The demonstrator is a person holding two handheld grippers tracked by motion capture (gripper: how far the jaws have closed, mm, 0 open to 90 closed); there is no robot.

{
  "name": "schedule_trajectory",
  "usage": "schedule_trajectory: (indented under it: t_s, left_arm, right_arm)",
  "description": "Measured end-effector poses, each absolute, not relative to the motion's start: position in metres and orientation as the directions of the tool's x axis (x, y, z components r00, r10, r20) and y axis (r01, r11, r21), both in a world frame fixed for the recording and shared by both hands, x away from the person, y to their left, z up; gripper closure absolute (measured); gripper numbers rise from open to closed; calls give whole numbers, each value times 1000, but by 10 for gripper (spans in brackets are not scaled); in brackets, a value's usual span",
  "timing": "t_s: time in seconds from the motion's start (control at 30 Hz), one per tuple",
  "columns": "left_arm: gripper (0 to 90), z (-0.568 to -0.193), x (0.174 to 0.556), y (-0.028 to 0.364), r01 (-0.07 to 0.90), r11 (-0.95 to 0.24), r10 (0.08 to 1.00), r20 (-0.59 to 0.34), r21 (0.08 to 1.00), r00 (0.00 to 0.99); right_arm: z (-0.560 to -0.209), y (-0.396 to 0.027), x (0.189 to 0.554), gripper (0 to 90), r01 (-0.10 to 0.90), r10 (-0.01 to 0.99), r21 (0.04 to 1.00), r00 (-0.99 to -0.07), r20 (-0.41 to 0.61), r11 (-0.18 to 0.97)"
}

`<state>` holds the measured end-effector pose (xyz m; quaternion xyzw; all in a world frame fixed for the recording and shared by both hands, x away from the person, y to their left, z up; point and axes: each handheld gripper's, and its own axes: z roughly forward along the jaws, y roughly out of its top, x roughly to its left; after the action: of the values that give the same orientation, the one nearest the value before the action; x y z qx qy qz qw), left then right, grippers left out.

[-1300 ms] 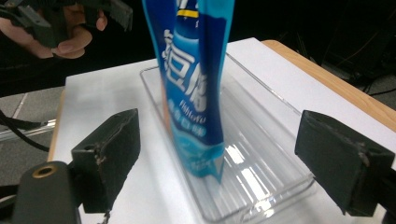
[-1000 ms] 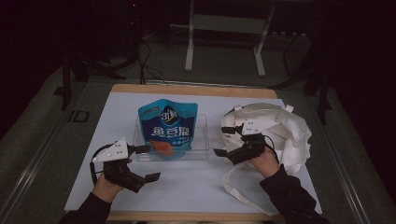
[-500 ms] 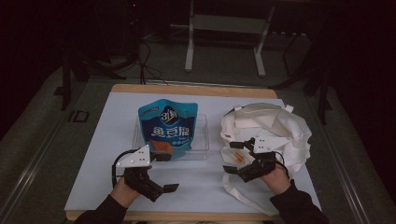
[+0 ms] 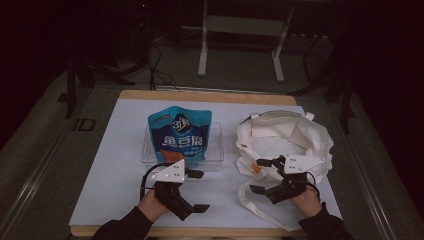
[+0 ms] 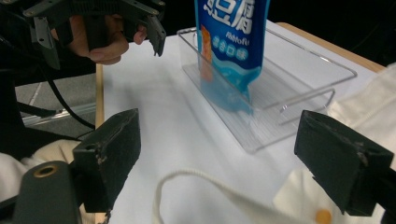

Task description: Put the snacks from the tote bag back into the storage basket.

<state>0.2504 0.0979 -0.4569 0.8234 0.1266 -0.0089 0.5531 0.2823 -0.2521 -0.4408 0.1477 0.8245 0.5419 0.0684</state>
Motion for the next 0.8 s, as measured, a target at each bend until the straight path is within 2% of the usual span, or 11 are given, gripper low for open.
schedule_trajectory:
  t_s: [0.27, 0.53, 0.8]
  left_arm:
    - [16, -462, 252, 82, 197, -386, 168, -141, 901, 976]
    - [16, -473, 249, 77, 214, -410, 188, -147, 887, 971]
    - [16, -475, 248, 76, 193, -409, 170, -134, 892, 976]
  right_arm:
    - [-451, -269, 272, 146, 169, 345, 908, -938, 29, 383]
    - [-458, -282, 261, 145, 154, 377, 909, -926, -4, 387]
    - [-466, -281, 261, 145, 153, 378, 903, -926, -11, 401]
